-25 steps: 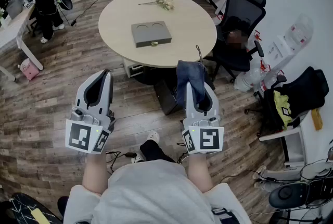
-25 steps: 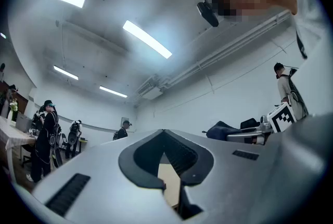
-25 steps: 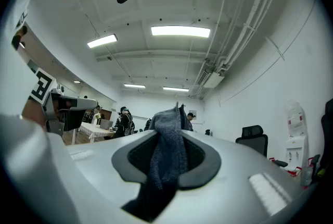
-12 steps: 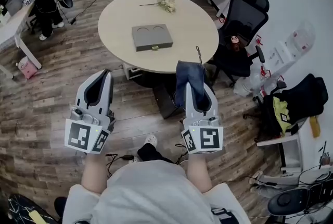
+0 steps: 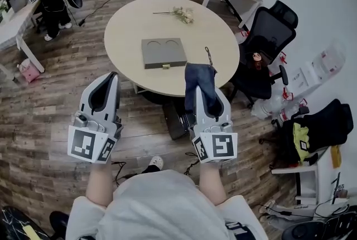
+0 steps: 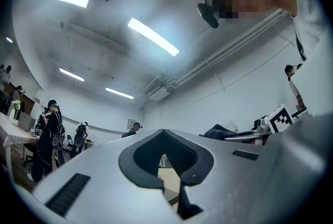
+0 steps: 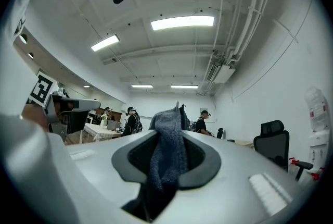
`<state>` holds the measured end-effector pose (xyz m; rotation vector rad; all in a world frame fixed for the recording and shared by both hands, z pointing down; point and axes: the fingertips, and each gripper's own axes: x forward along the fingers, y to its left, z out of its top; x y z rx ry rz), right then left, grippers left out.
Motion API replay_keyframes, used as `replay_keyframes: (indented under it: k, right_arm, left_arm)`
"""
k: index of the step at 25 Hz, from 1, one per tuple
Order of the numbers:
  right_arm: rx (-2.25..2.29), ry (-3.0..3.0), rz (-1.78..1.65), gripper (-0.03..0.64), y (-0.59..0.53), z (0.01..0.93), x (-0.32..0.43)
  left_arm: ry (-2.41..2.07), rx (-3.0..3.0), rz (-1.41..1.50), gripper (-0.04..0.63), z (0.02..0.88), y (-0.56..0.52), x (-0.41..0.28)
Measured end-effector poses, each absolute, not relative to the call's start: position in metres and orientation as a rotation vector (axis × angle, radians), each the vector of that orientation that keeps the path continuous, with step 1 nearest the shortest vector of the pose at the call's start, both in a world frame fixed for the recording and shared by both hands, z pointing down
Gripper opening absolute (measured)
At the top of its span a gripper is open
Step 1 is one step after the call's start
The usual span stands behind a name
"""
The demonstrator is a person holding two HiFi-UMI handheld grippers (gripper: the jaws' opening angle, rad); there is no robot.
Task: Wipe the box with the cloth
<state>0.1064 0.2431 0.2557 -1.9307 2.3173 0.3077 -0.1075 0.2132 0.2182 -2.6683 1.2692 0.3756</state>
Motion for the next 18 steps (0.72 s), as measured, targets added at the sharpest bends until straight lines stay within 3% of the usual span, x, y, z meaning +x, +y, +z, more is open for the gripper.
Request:
replay_keyframes:
  k: [18]
  right_arm:
    - [-1.828,2.420,0.273,0.091,0.156,0.271,0.129]
  left_arm:
    - [1.336,-2.647,0.344,0.008,0.231,0.139,-0.068]
